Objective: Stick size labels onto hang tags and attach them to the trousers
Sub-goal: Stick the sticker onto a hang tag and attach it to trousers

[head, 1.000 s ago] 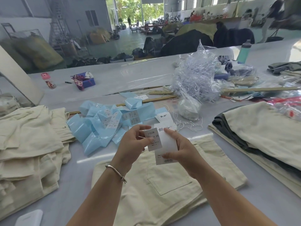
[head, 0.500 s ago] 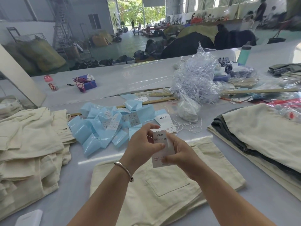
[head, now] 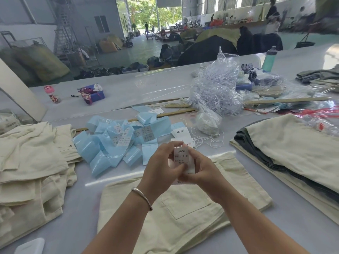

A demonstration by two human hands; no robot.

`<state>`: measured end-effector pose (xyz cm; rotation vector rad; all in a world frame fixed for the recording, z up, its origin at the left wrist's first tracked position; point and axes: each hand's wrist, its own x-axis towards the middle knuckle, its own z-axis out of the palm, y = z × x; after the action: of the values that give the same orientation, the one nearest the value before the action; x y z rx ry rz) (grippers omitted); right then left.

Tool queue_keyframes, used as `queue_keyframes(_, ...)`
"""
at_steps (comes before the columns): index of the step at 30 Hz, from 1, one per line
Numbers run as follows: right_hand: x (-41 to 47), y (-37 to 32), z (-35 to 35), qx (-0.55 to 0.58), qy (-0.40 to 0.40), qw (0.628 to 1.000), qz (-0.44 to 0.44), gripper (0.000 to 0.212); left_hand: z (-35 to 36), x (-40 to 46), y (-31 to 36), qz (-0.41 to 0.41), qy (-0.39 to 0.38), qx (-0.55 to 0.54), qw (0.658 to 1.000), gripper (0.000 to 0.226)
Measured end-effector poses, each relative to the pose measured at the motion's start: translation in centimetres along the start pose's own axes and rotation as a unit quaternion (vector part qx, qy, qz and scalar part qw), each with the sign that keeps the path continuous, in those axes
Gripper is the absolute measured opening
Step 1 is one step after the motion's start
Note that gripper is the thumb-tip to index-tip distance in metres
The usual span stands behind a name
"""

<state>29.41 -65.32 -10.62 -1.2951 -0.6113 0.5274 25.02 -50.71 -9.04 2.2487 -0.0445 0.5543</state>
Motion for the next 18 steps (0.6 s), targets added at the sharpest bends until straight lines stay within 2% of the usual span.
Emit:
queue_keyframes(4,0.0,-0.3,-0.1,0.017,0.039,0.999,-0.016,0.070,0.8,-0.4,0.0,0.078,0.051,0.088,0.992,0.060)
queue_keyframes(7,-0.1,-0.2,-0.2,0.016,0.077,0.997,0.010,0.089,0.4,-0.1,-0.5,0.035,0.085,0.117,0.989,0.087)
queue_keyframes(9,-0.4,-0.1,-0.6,0.019,0.084,0.996,0.020,0.091,-0.3,0.2,-0.7,-0.046,0.043,0.026,0.998,0.102)
queue_keyframes(11,-0.6,-0.3,-1.0,0.014,0.095,0.995,0.014,0.088,-0.4,0.1,-0.3,-0.145,-0.018,-0.143,0.979,0.102)
queue_keyframes(13,-0.7,-0.5,-1.0,0.023,0.103,0.994,0.007,0.080,0.1,-0.1,-0.2,-0.205,-0.047,-0.268,0.940,0.079)
queue_keyframes(15,-0.6,-0.4,-0.9,0.055,0.110,0.992,0.004,0.073,0.8,-0.3,-0.1,-0.229,-0.040,-0.349,0.908,0.056)
queue_keyframes(18,-0.8,-0.5,-0.9,0.103,0.124,0.987,0.012,0.065,1.6,-0.5,0.2,-0.239,-0.021,-0.447,0.862,0.048)
